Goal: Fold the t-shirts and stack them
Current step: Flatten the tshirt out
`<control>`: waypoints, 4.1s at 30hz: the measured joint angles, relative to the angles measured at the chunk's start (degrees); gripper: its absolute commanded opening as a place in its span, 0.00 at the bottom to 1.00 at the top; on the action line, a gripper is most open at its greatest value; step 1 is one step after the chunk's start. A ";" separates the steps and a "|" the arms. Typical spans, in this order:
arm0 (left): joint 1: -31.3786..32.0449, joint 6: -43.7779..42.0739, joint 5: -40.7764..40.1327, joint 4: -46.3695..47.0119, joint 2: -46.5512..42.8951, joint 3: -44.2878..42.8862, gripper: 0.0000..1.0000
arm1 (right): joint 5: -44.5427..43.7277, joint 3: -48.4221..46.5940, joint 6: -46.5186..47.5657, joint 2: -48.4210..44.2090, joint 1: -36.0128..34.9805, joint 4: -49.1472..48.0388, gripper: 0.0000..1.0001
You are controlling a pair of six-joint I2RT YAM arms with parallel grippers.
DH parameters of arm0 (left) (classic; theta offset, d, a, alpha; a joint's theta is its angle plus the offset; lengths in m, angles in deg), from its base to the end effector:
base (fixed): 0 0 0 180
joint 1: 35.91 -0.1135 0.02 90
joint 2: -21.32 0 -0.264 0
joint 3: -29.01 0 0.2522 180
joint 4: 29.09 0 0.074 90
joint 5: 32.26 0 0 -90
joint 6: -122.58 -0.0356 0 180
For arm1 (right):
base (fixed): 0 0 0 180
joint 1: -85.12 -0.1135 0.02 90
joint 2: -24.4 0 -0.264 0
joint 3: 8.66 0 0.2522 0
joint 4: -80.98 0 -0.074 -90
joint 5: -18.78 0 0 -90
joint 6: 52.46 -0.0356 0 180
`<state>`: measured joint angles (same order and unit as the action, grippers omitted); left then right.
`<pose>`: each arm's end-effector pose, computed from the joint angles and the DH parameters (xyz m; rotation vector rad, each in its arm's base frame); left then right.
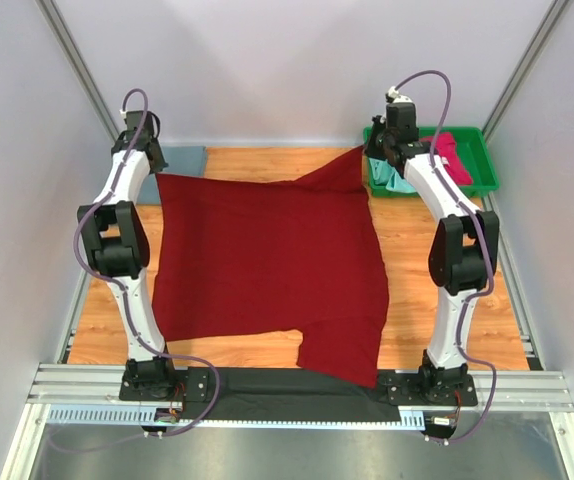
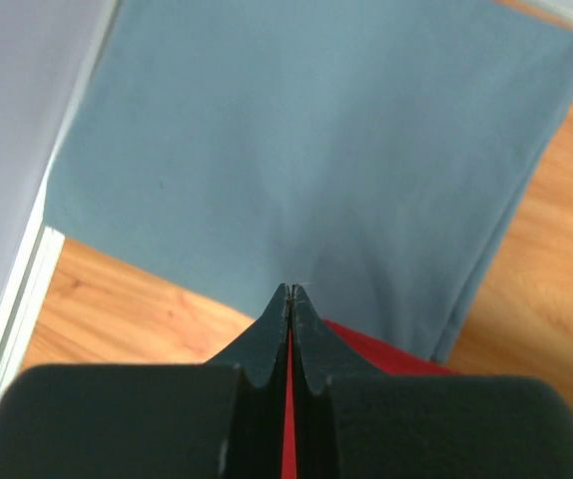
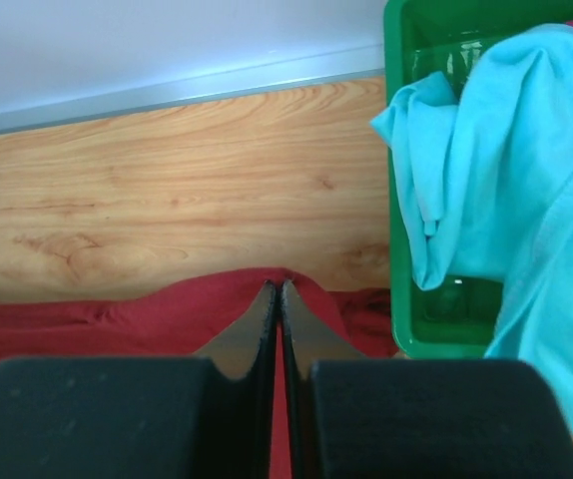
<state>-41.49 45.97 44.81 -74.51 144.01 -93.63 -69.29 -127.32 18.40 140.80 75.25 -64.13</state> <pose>0.4879 0.0557 0.2580 -0.4938 2.2952 0.1997 0.4743 0.0837 0.3008 0.1546 2.1527 0.3310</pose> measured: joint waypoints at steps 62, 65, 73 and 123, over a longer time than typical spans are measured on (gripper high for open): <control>22.62 15.50 20.96 -9.68 -47.65 57.05 0.63 | 0.87 18.16 -9.68 -8.87 -23.71 27.39 0.65; 24.92 16.52 25.92 -6.08 -48.70 58.69 0.65 | 4.02 19.50 -9.90 -11.13 -13.33 24.39 0.63; 29.70 19.76 30.12 2.82 -35.63 50.58 0.67 | 13.38 14.25 -14.10 -2.71 -6.80 15.96 0.56; 35.52 18.01 15.06 -20.39 -16.31 14.19 0.00 | 21.70 -1.01 -23.43 1.75 -1.29 8.63 0.00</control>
<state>-5.98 63.98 59.87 -94.91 127.70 -79.44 -47.58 -128.33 -5.03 142.54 73.96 -55.50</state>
